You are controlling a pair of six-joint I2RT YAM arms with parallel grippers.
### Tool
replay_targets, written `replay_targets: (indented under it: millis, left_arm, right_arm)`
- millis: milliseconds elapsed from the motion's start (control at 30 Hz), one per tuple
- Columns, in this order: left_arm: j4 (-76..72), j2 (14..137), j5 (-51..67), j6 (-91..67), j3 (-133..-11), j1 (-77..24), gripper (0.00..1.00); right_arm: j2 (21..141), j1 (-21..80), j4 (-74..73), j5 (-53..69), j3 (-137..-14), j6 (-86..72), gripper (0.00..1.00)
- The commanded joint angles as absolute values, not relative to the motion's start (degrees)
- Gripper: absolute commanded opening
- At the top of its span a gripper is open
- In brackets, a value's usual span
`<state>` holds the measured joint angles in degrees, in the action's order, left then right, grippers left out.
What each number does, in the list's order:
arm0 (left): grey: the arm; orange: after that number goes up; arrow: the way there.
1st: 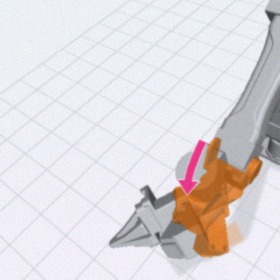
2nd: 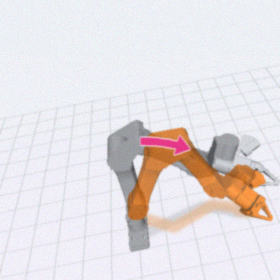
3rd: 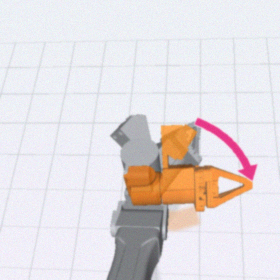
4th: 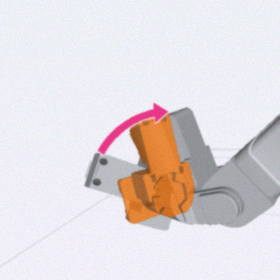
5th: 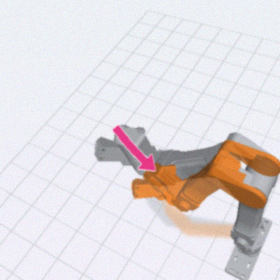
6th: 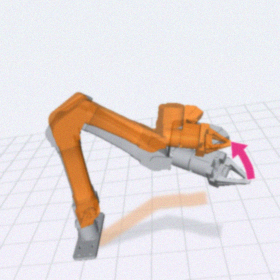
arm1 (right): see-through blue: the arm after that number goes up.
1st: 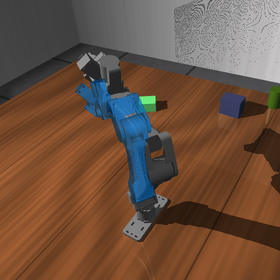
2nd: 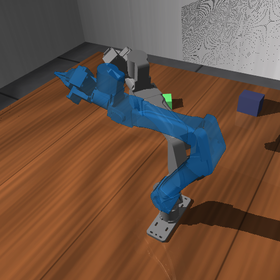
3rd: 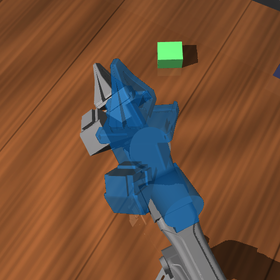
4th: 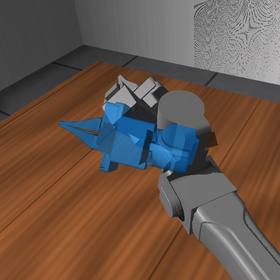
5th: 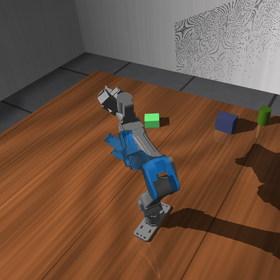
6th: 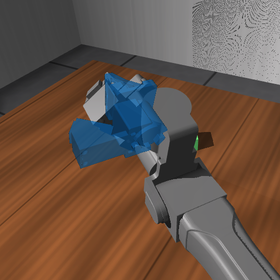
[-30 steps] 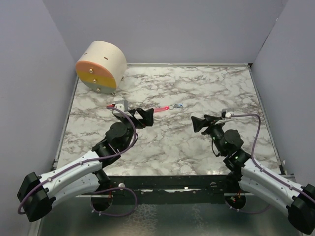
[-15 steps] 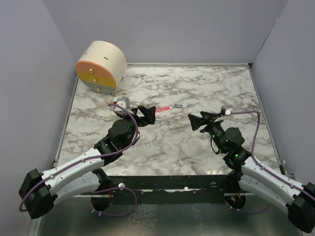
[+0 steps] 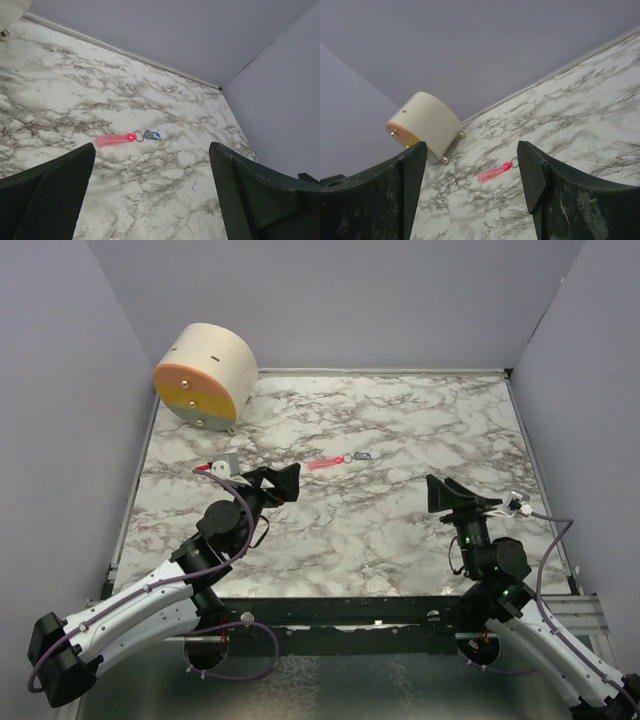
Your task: Put the keys on the keyring
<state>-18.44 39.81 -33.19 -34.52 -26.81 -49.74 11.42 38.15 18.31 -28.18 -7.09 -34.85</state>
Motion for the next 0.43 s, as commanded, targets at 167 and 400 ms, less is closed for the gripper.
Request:
replay_targets:
  millis: [167,400]
  left_arm:
    - [-12.05,34.42,-36.25,-38.74,-22.59,-49.89,0.99]
    - [-12.14,32.54,-36.38,-37.86,-20.89,-49.95,0.99]
  right_arm:
    - [13.96,38.10,14.30,-32.07,-8.03,-37.71,0.74]
    - [19.46,38.12,15.82,-29.36,-9.57,-37.40,0.74]
